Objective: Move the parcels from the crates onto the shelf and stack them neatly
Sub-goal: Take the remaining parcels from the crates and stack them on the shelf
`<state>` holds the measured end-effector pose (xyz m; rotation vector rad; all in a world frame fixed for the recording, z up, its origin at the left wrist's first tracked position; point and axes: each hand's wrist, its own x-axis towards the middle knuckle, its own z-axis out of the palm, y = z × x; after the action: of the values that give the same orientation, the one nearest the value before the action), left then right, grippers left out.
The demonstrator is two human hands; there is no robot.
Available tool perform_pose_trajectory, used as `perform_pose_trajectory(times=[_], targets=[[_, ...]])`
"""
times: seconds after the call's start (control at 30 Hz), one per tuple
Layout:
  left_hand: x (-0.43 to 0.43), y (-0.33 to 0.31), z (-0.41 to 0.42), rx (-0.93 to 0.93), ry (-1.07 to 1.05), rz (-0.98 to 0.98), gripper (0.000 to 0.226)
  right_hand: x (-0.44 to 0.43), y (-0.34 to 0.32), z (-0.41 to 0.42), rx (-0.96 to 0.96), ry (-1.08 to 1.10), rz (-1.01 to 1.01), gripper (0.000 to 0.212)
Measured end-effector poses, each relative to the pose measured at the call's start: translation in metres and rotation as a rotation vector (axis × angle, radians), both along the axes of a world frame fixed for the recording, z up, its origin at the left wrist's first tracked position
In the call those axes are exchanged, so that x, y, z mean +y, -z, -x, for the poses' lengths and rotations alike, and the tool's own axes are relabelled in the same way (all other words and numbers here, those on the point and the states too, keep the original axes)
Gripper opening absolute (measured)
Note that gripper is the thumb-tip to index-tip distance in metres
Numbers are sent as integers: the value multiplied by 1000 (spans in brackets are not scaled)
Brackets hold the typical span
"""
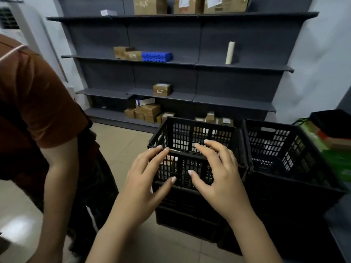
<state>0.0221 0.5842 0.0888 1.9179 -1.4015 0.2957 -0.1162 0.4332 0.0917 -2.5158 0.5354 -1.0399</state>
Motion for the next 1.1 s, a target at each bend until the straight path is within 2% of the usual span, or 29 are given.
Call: perform_pose_trajectory(times=[0.47,0.67,0.77,0.9,1.1], targets=[[-172,31,-202,54,31,-66,63,-163,26,-191,82,44,-36,62],[-227,64,-259,109,48,-134,62,-220,45,-238,170,74,-79,61],[-255,91,-276,203,19,-188,64,-250,58,-259,228,48,-110,62],[-292,138,-289,308,-49,-379,67,-296,97,-285,375,-21,-186,62],[-332,196,-300,352,-204,-846,73,-354,175,-323,616,-173,-287,64]])
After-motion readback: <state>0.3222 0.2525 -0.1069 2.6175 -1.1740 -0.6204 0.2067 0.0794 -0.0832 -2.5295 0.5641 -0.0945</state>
